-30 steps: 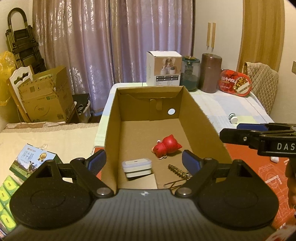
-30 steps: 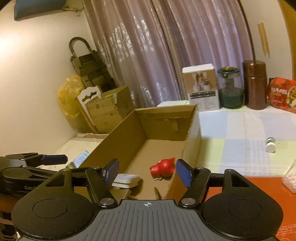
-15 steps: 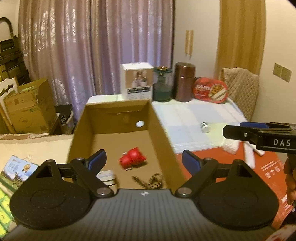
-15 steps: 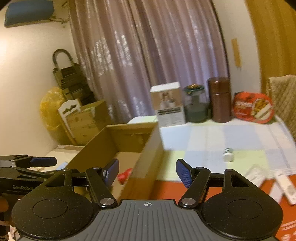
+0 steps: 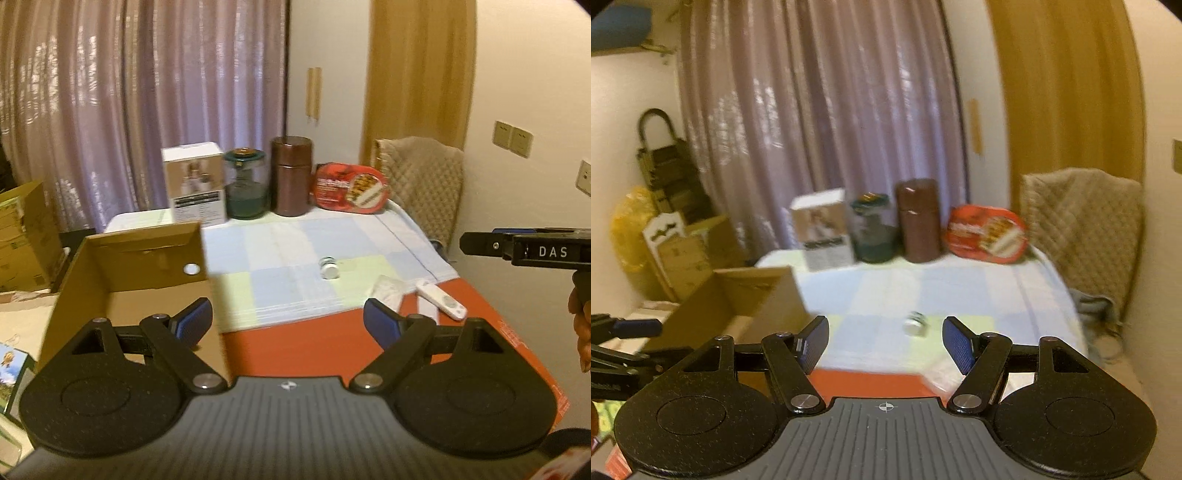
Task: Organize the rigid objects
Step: 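Move both open tools back toward the white remote and floss pick box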
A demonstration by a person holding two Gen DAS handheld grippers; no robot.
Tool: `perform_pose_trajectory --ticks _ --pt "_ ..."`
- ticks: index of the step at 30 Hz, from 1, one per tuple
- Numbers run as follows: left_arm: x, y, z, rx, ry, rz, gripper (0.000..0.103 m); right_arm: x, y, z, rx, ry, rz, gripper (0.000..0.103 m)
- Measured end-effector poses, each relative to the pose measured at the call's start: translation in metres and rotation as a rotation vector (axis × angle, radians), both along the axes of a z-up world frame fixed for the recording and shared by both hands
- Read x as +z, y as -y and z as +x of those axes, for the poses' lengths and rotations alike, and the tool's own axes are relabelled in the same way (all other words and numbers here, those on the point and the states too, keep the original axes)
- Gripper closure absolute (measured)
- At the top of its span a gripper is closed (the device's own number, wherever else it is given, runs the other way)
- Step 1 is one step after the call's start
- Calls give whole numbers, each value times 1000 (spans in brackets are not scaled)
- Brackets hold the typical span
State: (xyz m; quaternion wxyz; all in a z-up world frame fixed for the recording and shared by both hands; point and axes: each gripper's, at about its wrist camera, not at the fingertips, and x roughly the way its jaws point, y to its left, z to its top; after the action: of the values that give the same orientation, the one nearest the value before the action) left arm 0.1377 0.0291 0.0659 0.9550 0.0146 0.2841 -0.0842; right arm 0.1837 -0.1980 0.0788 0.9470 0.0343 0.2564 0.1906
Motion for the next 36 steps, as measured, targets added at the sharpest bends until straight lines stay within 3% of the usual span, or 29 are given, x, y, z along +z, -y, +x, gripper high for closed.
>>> perform_pose_trajectory --ticks 17,36 --pt "-28 70 23 -92 -52 11 17 -36 96 -4 -126 -81 -43 38" --pt "-84 107 66 -131 -134 16 17 -89 130 26 -142 -163 -90 38"
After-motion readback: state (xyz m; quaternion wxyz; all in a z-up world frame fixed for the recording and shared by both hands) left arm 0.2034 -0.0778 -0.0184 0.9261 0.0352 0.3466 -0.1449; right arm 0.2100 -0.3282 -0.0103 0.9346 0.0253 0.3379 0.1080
